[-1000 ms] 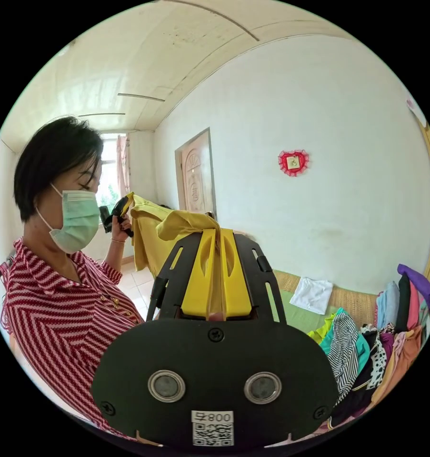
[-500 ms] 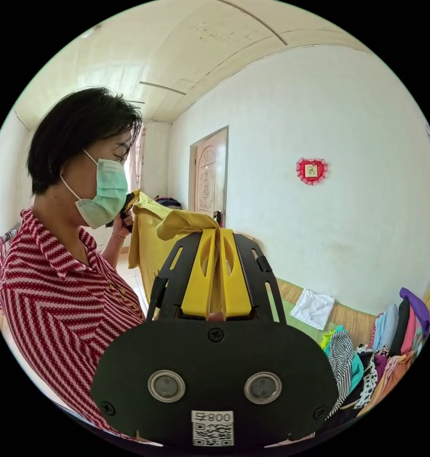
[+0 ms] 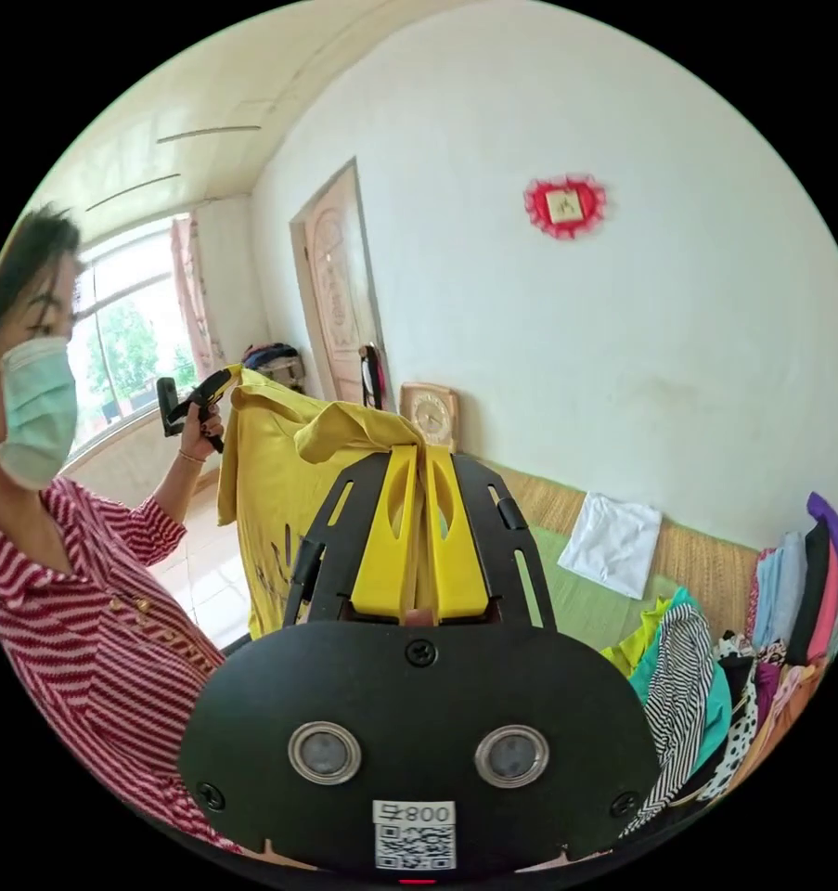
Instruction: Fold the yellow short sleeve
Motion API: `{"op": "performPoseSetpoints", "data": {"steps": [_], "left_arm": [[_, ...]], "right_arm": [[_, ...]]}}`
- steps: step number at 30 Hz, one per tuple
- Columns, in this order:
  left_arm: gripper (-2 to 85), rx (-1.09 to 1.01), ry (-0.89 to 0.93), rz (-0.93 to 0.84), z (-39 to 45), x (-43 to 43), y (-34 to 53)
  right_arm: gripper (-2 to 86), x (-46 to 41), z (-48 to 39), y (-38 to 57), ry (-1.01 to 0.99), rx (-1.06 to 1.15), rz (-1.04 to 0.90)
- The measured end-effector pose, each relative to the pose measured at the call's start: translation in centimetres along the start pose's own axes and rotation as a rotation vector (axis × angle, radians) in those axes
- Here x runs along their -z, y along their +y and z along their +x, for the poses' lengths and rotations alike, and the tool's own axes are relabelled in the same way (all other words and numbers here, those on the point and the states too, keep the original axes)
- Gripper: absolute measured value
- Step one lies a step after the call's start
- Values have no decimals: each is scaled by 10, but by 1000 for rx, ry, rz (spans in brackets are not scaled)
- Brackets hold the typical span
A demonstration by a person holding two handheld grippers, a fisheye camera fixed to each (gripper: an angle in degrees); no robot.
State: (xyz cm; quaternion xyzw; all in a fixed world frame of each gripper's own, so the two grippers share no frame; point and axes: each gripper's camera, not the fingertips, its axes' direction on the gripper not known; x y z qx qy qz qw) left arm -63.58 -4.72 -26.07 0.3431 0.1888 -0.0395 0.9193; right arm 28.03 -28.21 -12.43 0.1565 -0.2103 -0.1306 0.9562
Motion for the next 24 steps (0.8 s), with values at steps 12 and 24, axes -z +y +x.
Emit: {"op": "performPoseSetpoints", "data": {"steps": [12,24], "left_arm": [[52,386,-266,-747,-196,-317,194],[52,386,-432,-958,-240,-379,276]], "right_arm": [[13,-340,239,80,57,-482,-509],[89,-504,199,164,161,-177,-832]]}}
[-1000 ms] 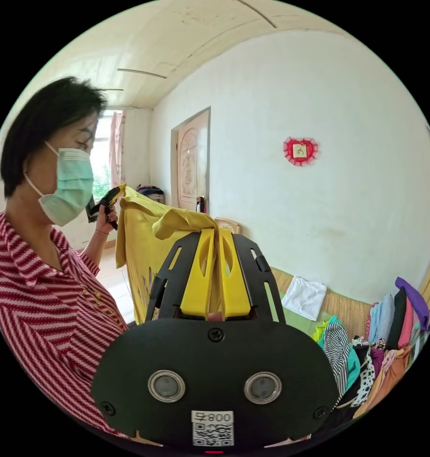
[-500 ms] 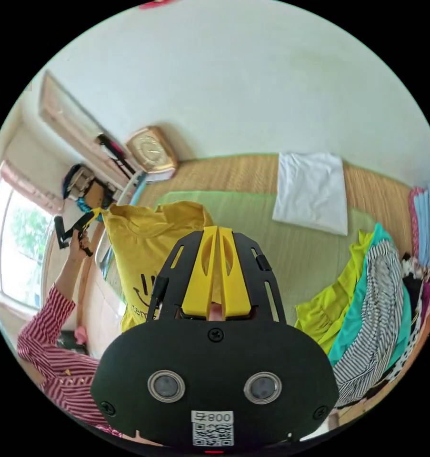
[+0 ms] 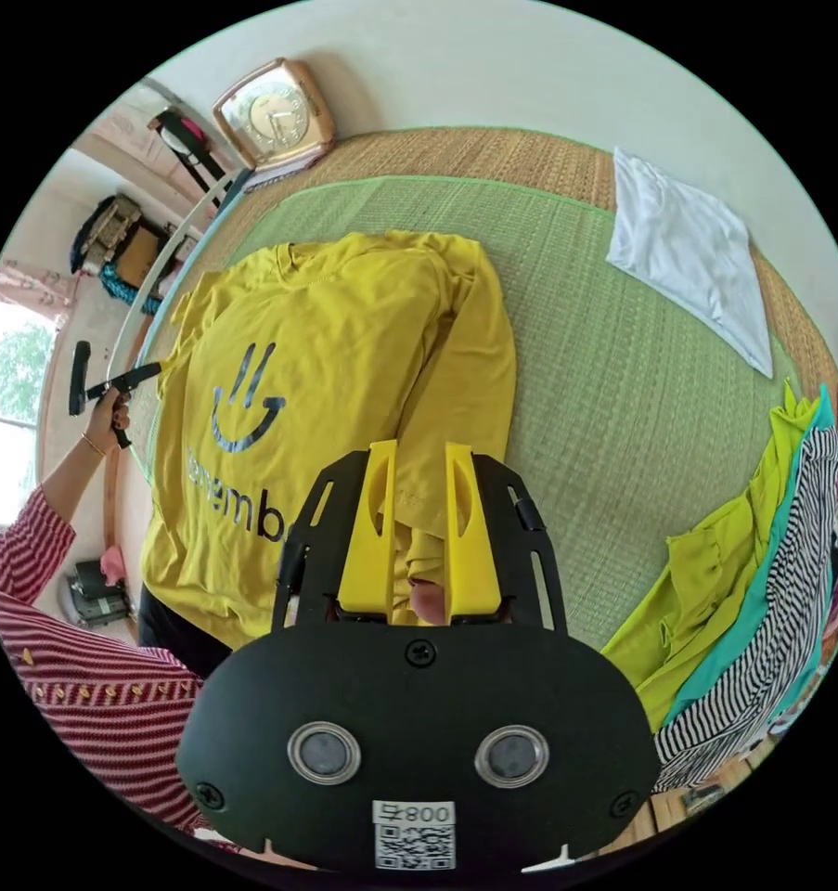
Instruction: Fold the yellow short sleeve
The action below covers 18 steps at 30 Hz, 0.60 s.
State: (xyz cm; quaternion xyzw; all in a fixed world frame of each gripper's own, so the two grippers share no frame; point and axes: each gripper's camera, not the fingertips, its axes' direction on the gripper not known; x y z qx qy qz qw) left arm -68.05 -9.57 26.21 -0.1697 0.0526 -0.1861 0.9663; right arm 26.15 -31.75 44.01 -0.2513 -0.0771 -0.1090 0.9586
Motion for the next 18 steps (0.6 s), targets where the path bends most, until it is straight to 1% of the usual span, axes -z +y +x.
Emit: {"op": "performPoseSetpoints", "data": {"steps": [3,5,10,13,18], "left_arm": [[42,10,-20,-19,7,-18,-17],[34,14,-27,-19,12,-25,-27],[15,-5,-55,-21,24,-40,-53],[9,-3,-65,-22,29,-49,-65],[5,-9,-88,-31,37,-63,-79]], "right_arm": [[83,-33,-7,-17,119,36,-69],[71,-41,-3,-25,142,26,-73],[33,-26,28,-32,80,-4,-29],[18,-15,65,-30,46,-60,-9],[8,-3,146,-19,-135,-228,29]]}}
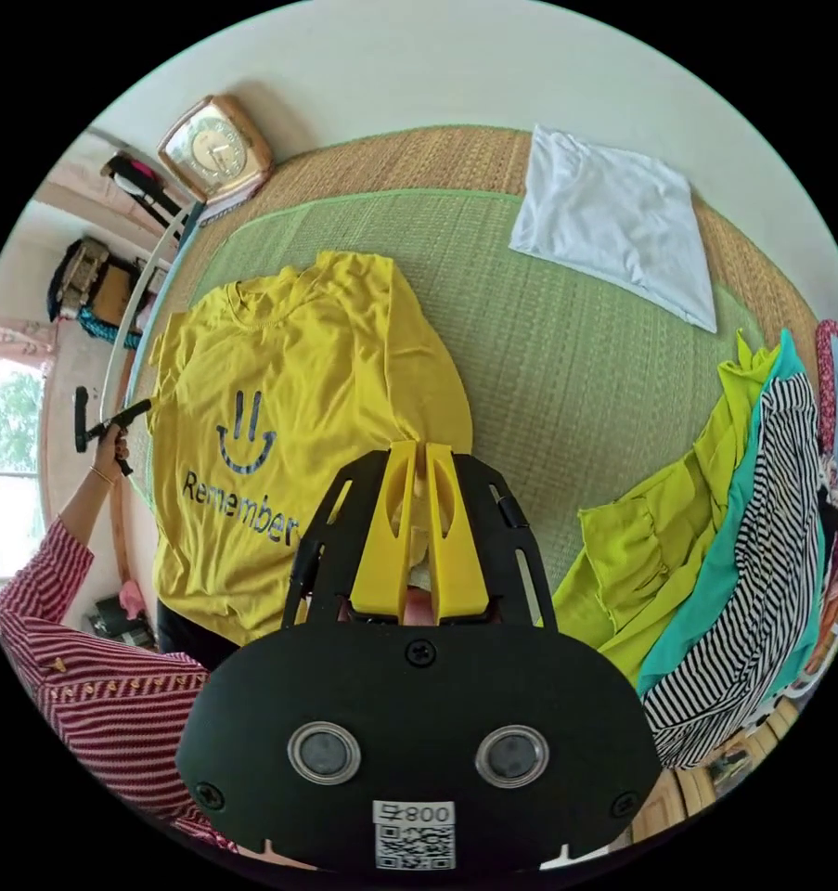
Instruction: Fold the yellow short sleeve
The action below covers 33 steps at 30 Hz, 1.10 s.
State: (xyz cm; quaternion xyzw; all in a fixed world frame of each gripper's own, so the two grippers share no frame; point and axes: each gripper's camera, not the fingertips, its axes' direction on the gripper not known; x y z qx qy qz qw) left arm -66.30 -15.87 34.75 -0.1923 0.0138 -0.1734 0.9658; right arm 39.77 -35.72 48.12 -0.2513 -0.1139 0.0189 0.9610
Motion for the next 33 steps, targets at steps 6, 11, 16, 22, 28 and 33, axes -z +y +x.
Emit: {"op": "performPoseSetpoints", "data": {"steps": [6,11,16,22,28,33], "left_arm": [[4,-13,-37,-21,6,-15,-9],[3,-5,-18,35,12,-13,-10],[4,-48,-18,52,28,-22,-18],[3,-34,-149,-27,18,-47,-6],[3,71,-88,41,-5,-37,12],[3,-79,81,182,43,-31,-16]], "right_arm": [[5,14,80,-8,-86,-179,16],[3,30,125,-8,-47,-332,96],[2,34,117,-7,27,-345,189],[1,-26,56,-6,15,-178,147],[-1,-97,57,6,117,-212,17],[0,-86,47,17,66,-213,103]]}}
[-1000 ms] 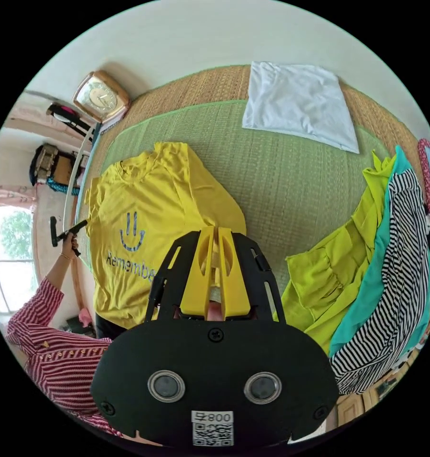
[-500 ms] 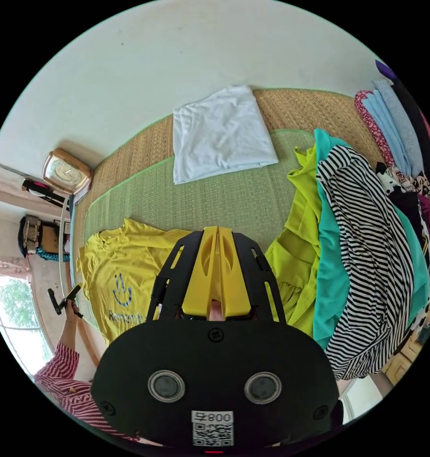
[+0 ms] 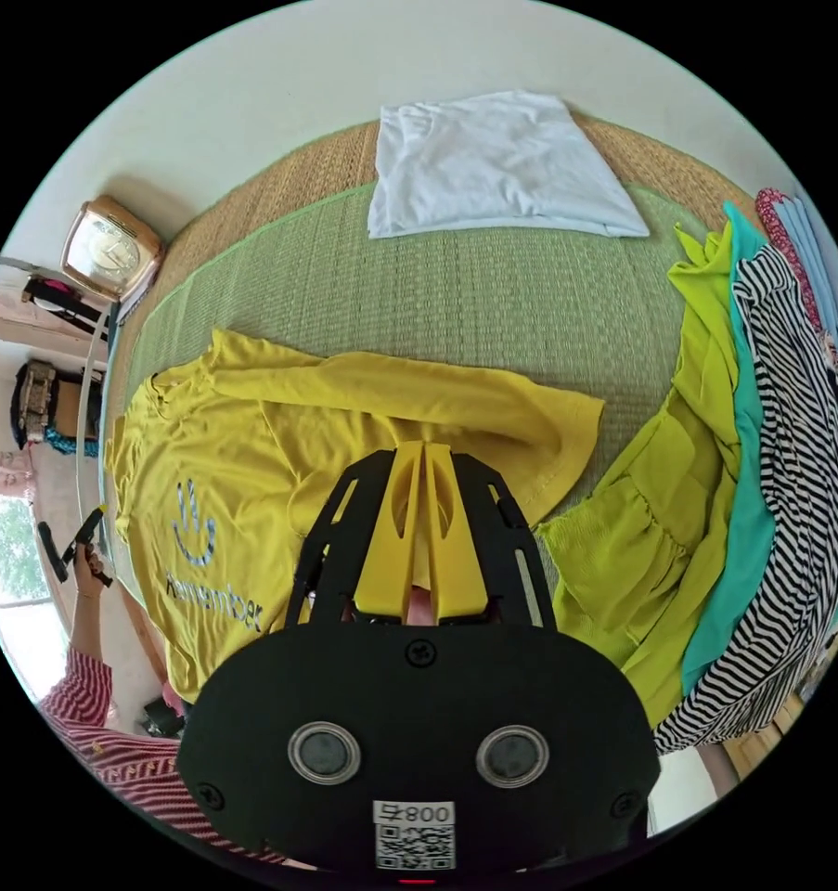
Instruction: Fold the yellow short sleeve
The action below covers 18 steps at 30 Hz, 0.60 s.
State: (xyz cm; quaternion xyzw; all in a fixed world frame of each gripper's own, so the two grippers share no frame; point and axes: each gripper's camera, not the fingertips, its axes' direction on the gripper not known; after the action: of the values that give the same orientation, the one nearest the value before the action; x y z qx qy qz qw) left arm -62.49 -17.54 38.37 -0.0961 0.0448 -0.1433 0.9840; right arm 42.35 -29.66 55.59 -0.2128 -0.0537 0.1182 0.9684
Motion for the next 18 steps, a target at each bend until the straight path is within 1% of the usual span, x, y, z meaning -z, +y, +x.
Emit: {"op": "performPoseSetpoints", "data": {"steps": [4,6,9,11,13,15,18], "left_arm": [[3,-135,56,-11,52,-46,-42],[3,-151,55,-20,65,-68,-59],[3,-146,32,-55,75,-102,-79],[3,-135,16,-70,77,-118,-85],[2,-125,18,-33,77,-124,-95],[2,-133,10,-24,79,-130,-106],[1,-142,-3,-14,81,-141,-129]], "right_arm": [[0,-2,-50,-6,-60,106,51],[0,-14,-90,-19,-92,184,59],[0,-37,-130,-39,-114,238,46],[-1,-56,-147,-49,-90,261,16],[-2,-77,-157,-55,-41,271,-27],[-4,-79,-159,-62,-6,256,34],[-4,-81,-157,-83,11,231,61]]}}
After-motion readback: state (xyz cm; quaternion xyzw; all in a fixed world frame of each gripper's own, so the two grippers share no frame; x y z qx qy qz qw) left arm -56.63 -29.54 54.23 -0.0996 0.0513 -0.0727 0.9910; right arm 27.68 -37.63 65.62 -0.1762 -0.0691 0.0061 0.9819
